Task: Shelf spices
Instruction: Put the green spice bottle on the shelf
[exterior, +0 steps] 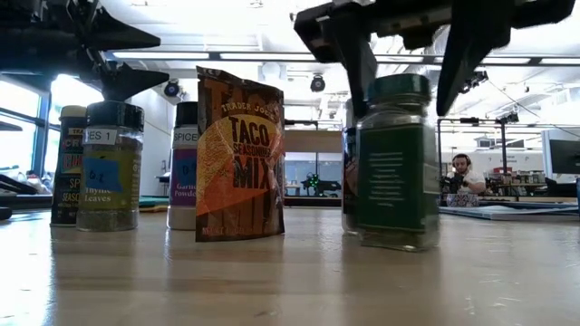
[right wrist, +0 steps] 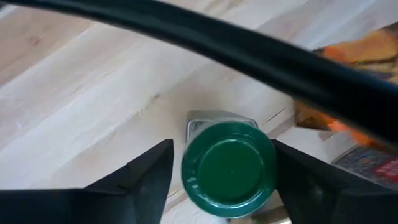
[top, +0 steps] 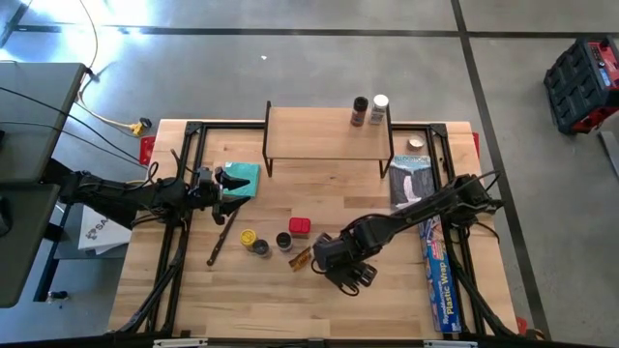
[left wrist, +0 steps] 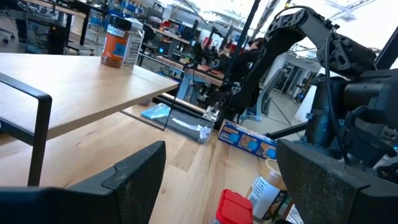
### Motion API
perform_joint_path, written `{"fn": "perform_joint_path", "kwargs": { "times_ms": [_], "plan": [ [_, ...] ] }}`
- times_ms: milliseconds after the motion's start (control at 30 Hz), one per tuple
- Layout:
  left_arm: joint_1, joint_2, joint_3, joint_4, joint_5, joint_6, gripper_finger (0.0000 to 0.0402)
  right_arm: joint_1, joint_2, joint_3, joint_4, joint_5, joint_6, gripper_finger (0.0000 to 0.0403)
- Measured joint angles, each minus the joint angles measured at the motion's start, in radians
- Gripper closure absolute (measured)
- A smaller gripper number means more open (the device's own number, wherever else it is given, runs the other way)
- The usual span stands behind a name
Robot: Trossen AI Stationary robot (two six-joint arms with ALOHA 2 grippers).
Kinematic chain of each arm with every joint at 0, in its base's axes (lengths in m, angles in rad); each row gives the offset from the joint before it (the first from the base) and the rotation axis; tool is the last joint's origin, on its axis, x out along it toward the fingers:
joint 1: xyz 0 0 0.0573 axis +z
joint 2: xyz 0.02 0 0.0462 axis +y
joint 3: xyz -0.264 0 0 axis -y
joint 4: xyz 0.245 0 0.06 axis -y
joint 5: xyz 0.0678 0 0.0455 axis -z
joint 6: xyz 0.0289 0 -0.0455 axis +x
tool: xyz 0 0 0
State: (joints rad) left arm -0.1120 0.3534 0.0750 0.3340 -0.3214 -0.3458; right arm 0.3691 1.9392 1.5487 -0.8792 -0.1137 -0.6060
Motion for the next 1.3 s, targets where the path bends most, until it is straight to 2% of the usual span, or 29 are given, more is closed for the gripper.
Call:
{"fn": "perform_joint_path", "kwargs": {
  "times_ms": [167,400,567,700,767,867,1000,1067,1167,1300],
  "plan": [
    [0.0,0.0,0.0,0.0,0.0,0.0,0.0104,0.0,0.0,-0.007,0.028,-0.001,-0.003,0.0207],
    [0.0,0.0,0.0,0.0,0.0,0.0,0.0104,0.0,0.0,0.061,0.023,0.001,0.022,0.0209],
    [0.0,0.0,0.0,0.0,0.0,0.0,0.0104,-0.03,0.0,0.222,-0.05,0.058,0.115,0.0209],
    [0.0,0.0,0.0,0.0,0.0,-0.001,0.0104,-0.095,0.0,0.389,-0.162,0.057,0.165,0.0209],
    [0.0,0.0,0.0,0.0,0.0,-0.001,0.0104,-0.142,0.0,0.472,-0.217,0.073,0.181,0.0209],
    [0.0,0.0,0.0,0.0,0.0,-0.001,0.0104,-0.233,-0.001,0.576,-0.28,0.152,0.183,0.0209],
    [0.0,0.0,0.0,0.003,0.0,-0.001,0.0104,-0.401,-0.001,0.677,-0.35,0.204,0.219,0.0209],
    [0.0,0.0,0.0,0.003,0.0,-0.001,0.0104,-0.495,-0.001,0.702,-0.383,0.202,0.241,0.0209],
    [0.0,0.0,0.0,0.003,0.0,-0.001,0.0104,-0.648,-0.002,0.708,-0.412,0.139,0.258,0.0209],
    [0.0,0.0,0.0,0.002,0.0,-0.001,0.0104,-0.809,-0.002,0.669,-0.4,0.095,0.277,0.0209]
  ]
}}
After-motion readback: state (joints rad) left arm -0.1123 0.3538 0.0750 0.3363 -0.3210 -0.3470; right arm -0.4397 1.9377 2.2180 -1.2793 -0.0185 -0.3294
